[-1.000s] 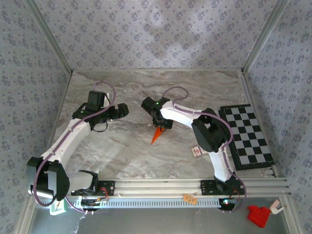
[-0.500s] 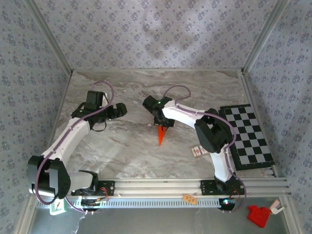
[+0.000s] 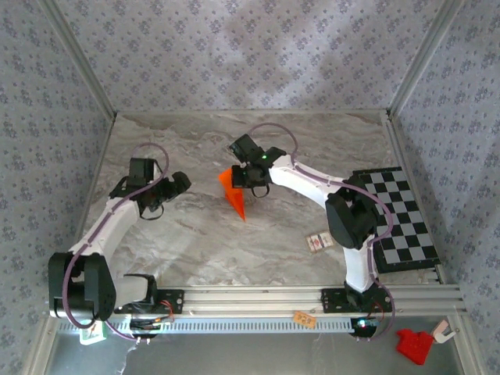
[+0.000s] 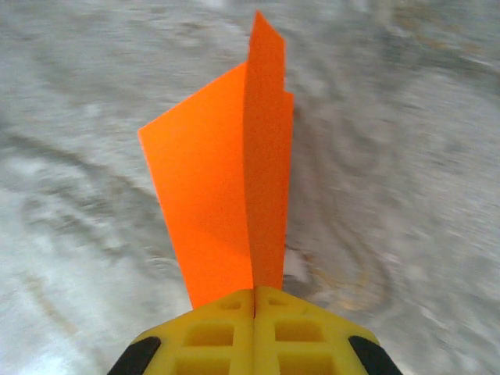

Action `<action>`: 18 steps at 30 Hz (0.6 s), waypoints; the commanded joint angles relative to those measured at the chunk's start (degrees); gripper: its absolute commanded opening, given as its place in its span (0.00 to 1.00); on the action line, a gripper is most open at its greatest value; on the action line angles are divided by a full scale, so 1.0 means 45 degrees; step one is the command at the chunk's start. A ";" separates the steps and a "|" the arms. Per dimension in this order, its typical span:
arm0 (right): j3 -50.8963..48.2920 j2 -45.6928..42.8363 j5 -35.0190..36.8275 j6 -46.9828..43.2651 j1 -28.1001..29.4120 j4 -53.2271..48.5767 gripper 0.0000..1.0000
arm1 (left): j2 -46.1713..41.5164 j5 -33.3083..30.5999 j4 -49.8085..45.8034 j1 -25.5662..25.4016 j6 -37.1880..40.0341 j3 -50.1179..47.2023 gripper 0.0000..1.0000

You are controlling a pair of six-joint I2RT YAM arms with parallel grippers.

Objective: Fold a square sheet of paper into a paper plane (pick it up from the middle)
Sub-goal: Turn over the paper plane at the center of the table.

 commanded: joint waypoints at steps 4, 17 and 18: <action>-0.0966 0.0454 -0.3870 -0.0052 -0.0224 0.3901 0.05 | -0.0306 0.0826 0.1110 0.0124 -0.0821 -0.0573 0.95; -0.3653 0.1102 -0.5292 0.1467 -0.0932 0.7021 0.10 | 0.1598 0.3325 0.3469 -0.1184 -0.2264 -0.1631 0.75; -0.3774 0.1087 -0.5304 0.1478 -0.0975 0.7084 0.10 | 0.1679 0.3334 0.3623 -0.1283 -0.2407 -0.1723 0.74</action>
